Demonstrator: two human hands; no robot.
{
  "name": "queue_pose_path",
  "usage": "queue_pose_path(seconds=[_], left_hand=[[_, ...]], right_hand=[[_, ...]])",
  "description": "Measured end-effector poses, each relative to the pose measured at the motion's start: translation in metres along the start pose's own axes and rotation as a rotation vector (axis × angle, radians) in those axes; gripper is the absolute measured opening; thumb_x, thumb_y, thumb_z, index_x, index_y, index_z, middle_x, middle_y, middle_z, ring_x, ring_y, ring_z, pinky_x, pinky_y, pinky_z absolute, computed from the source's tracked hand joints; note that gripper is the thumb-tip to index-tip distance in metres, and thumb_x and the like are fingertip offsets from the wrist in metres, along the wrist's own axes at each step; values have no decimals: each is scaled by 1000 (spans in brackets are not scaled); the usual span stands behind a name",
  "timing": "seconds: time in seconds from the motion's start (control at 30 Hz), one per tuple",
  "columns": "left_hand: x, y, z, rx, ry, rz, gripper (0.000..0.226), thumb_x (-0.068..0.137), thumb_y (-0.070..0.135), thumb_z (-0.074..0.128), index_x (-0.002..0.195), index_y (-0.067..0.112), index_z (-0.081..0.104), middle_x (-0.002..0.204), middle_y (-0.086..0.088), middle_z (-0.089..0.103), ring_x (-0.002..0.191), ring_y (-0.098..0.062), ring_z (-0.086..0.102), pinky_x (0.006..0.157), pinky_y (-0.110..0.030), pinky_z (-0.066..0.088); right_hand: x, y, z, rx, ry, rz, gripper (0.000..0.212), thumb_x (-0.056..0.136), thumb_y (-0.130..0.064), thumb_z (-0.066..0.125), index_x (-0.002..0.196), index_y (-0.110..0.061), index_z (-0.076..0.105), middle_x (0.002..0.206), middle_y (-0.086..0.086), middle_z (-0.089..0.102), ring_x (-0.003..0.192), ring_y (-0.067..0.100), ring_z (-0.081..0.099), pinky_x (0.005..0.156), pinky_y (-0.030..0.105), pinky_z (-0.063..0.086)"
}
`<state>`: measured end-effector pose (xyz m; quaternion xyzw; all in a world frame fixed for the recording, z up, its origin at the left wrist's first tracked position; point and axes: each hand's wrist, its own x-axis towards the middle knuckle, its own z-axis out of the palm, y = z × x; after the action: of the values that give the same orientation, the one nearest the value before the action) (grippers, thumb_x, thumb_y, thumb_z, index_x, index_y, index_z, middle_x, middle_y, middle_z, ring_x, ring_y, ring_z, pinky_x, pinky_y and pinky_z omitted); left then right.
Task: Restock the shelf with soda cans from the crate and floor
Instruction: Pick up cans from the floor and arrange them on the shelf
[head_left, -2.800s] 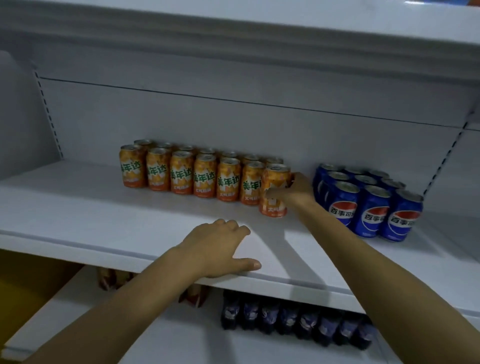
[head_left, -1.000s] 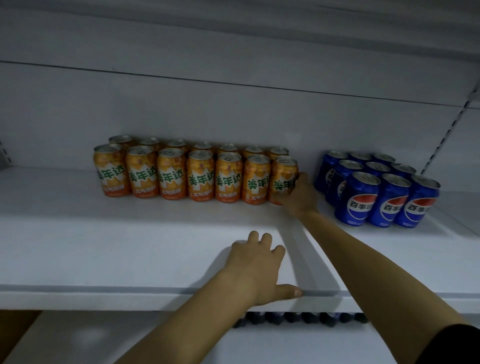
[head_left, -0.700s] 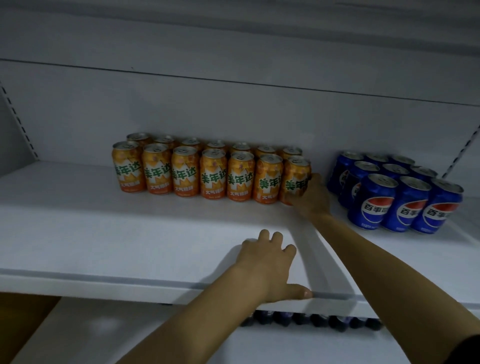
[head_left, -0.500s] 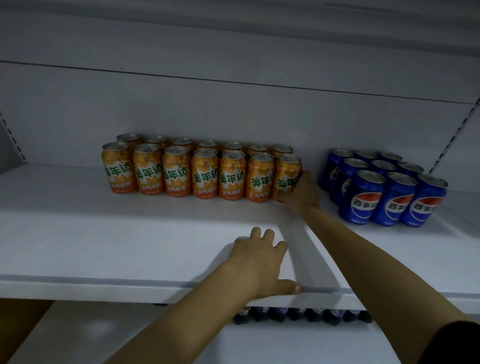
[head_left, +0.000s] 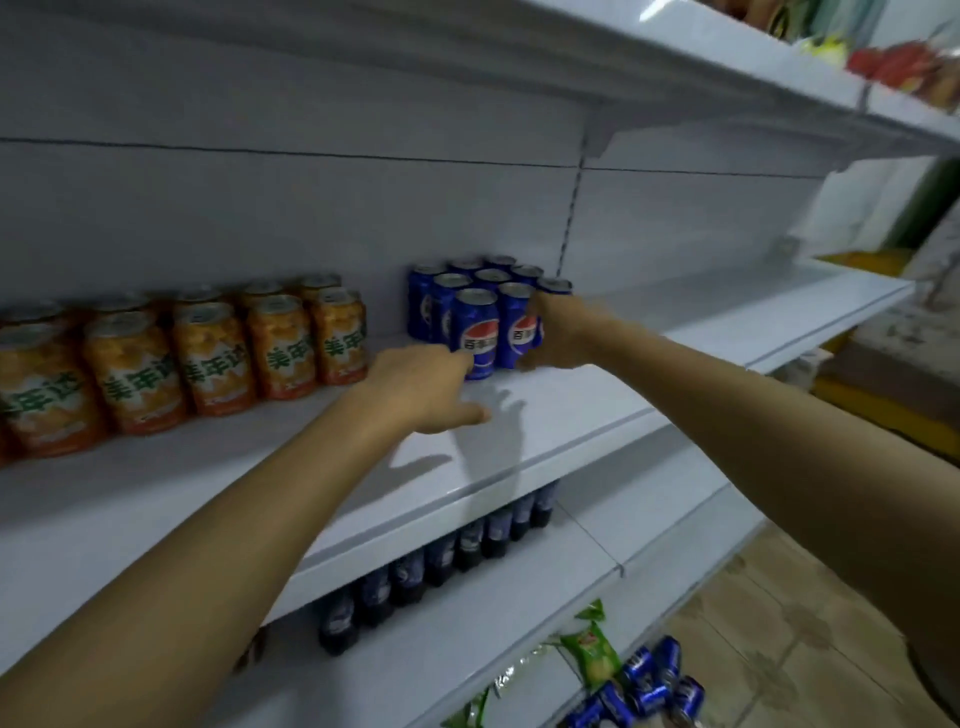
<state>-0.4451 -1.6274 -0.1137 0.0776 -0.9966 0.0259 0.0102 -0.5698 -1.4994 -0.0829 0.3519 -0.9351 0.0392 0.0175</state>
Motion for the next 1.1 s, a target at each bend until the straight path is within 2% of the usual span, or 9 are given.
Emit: queue_pose_path(seconds=[0.13, 0.3, 0.4, 0.5, 0.6, 0.67, 0.8, 0.93, 1.1], left_hand=[[30, 77, 11, -82, 35, 139, 67, 86, 63, 51, 139, 23, 39, 138, 0, 50, 122, -23, 50, 86, -38, 43], [51, 204, 38, -61, 55, 335, 61, 87, 58, 52, 137, 24, 40, 133, -2, 52, 117, -25, 51, 84, -36, 43], [54, 291, 81, -114, 6, 419, 62, 89, 57, 51, 138, 22, 38, 134, -4, 51, 116, -26, 52, 85, -38, 48], [41, 371, 141, -177, -92, 437, 65, 88, 57, 53, 139, 21, 36, 134, -5, 51, 117, -28, 51, 86, -41, 48], [23, 427, 197, -210, -192, 425, 67, 87, 55, 55, 141, 22, 35, 135, -5, 51, 120, -27, 50, 85, -40, 47], [15, 448, 227, -223, -254, 409, 65, 87, 53, 55, 140, 21, 36, 132, -5, 52, 119, -26, 51, 82, -38, 47], [15, 454, 279, -226, -410, 351, 55, 86, 52, 53, 130, 19, 45, 122, -7, 58, 111, -28, 55, 75, -34, 42], [30, 444, 342, -282, -547, 234, 49, 85, 46, 57, 123, 18, 47, 115, -8, 58, 105, -29, 56, 81, -41, 50], [63, 450, 457, -440, -802, 86, 59, 84, 45, 60, 134, 19, 41, 126, -8, 56, 113, -30, 55, 89, -41, 48]], right_hand=[[-62, 85, -5, -98, -66, 249, 78, 77, -49, 73, 138, -16, 39, 136, 7, 52, 120, 30, 51, 95, 40, 46], [-147, 185, 15, -121, -144, 409, 84, 72, -57, 73, 137, -17, 37, 132, 7, 54, 117, 29, 53, 96, 45, 47], [-199, 240, 32, -118, -180, 475, 86, 72, -60, 72, 138, -18, 38, 135, 4, 52, 119, 28, 52, 95, 44, 47], [-245, 291, 58, -83, -238, 536, 83, 73, -60, 71, 136, -18, 39, 131, 4, 54, 114, 27, 54, 90, 41, 49], [-284, 334, 99, -23, -284, 523, 83, 77, -53, 71, 142, -18, 33, 133, 6, 54, 117, 28, 53, 89, 37, 46], [-301, 357, 132, 21, -348, 501, 82, 79, -52, 70, 142, -15, 33, 130, 9, 56, 115, 29, 54, 84, 35, 46], [-304, 380, 199, 106, -484, 483, 80, 76, -57, 69, 135, -13, 39, 123, 11, 59, 107, 30, 57, 89, 42, 51], [-289, 399, 263, 225, -561, 474, 66, 81, -47, 70, 132, -14, 43, 115, 4, 57, 94, 20, 51, 74, 31, 45], [-266, 435, 378, 321, -677, 535, 69, 85, -45, 65, 141, -18, 33, 127, 9, 55, 112, 28, 54, 82, 35, 46]])
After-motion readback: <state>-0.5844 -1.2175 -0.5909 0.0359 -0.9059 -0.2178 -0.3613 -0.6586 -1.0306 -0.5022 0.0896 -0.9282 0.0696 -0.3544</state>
